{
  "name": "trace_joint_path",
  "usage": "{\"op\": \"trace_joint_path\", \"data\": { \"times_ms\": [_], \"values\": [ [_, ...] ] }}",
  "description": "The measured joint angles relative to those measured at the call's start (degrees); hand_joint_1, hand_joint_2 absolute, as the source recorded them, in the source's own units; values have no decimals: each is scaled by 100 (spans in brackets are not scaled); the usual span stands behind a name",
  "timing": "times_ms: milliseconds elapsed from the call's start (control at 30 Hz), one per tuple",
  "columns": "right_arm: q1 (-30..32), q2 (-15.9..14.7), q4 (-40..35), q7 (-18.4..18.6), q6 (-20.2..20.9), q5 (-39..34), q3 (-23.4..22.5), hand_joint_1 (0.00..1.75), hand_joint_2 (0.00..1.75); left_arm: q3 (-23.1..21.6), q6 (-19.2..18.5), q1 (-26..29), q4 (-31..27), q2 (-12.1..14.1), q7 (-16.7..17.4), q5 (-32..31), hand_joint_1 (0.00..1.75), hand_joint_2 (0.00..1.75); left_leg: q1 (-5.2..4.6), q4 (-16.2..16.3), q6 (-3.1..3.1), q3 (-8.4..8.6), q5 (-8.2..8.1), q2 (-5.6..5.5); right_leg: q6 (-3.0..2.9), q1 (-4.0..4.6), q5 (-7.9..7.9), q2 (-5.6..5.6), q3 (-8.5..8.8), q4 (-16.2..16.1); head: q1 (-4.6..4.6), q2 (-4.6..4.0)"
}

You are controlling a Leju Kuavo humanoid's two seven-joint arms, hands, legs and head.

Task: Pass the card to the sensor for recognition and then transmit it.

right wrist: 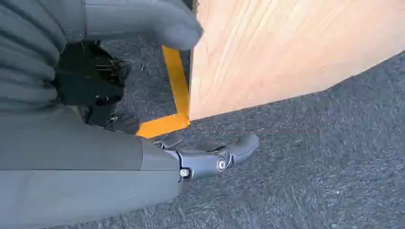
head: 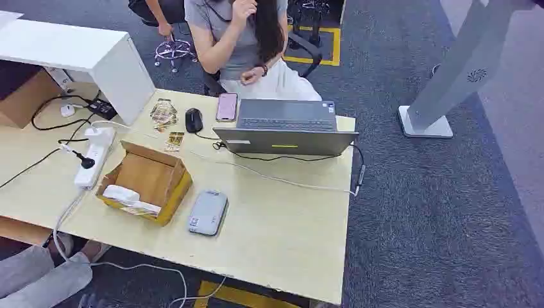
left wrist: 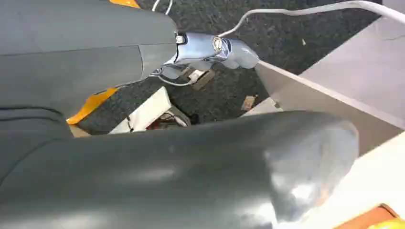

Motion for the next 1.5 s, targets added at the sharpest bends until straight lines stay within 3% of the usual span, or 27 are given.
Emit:
{"op": "trace_joint_path", "data": {
  "times_ms": [133, 233, 267, 333, 400, 467, 500, 533, 600, 700, 933, 1333, 1500],
  "values": [
    [-14, 9, 228, 204, -526, 499, -166, 0, 0, -182, -81, 91, -313, 0, -366, 453, 0, 175, 1, 0, 0, 1, -1, 0, 0, 0, -1, 0, -2, 0, 0, 0],
    [-103, 13, 911, 423, -1018, 1145, -422, 0, 0, -1018, 959, 595, -972, 0, -460, 1809, 0, 175, 4, 0, 1, -1, -3, 8, 0, 4, -1, 7, 2, 0, -2, 0],
    [-165, 15, 1232, 644, -1276, 1438, -510, 0, 0, -1506, 1330, 874, -1344, 0, -521, 2202, 0, 175, 5, 1, 2, 0, -3, 7, 0, 4, -1, 7, -10, -2, 0, 0],
    [-300, 15, 1877, 1265, -1671, 1898, -588, 0, 0, -2358, 1604, 1229, -1927, 4, -628, 2498, 0, 175, 3, 1, 3, -11, -3, -28, 10, 1, -10, -27, -7, -3, -9, 0],
    [-501, 13, 2581, 2018, -1568, 2337, -592, 0, 0, -2907, 1590, 1428, -2399, 0, -798, 2506, 0, 175, 5, 1, 2, -8, -2, -37, 10, 3, -13, -35, -2, -2, -4, 0],
    [-697, 11, 3164, 2911, -1001, 2799, -500, 0, 0, -3398, 999, 1564, -3014, -22, -1447, 2266, 0, 175, 16, 7, -4, -11, 2, -32, 2, 13, -6, -24, -10, -2, -9, 0],
    [-739, 7, 3367, 3197, -794, 2927, -419, 0, 0, -3697, 887, 1546, -3517, -24, -1568, 2242, 0, 175, 15, 7, -4, -14, 5, -46, 3, 13, -5, -40, -5, -2, 11, 0],
    [-769, 7, 3516, 3305, -757, 2990, -348, 0, 0, -4003, 1030, 1522, -3965, -11, -1520, 2249, 0, 175, 7, 7, 1, -11, 10, -57, 4, 8, -4, -52, 5, -2, 5, 0],
    [-862, -15, 3761, 3403, -678, 3019, -271, 0, 0, -4475, 1267, 1510, -4549, 94, -1517, 2288, 0, 175, 10, 5, -1, -5, 10, -42, -4, 11, 2, -37, 15, 0, 11, 0],
    [-944, -22, 4024, 3467, -643, 3058, -177, 0, 0, -4949, 1304, 1603, -5087, 155, -1690, 2323, 0, 175, 10, 6, -1, 1, 10, -30, -3, 10, 8, -20, 9, 0, 9, 0],
    [-1030, -46, 4286, 3541, -615, 3067, -55, 0, 0, -5521, 1348, 1708, -5613, 337, -2125, 2013, 0, 175, 10, 6, -1, -1, 9, -34, 0, 10, 5, -24, 1, 0, 7, 0],
    [-1038, -46, 4304, 3543, -615, 3067, -55, 0, 0, -5588, 1376, 1707, -5650, 358, -2136, 1984, 0, 175, 10, 6, -1, 0, 9, -33, 0, 10, 5, -23, 2, 0, 9, 0],
    [-1070, -52, 4387, 3550, -615, 3089, -42, 0, 0, -5814, 1557, 1703, -5797, 509, -2215, 1806, 0, 175, 9, 6, -1, 1, 10, -33, 0, 10, 6, -23, 2, -1, 7, 0]
  ]
}}
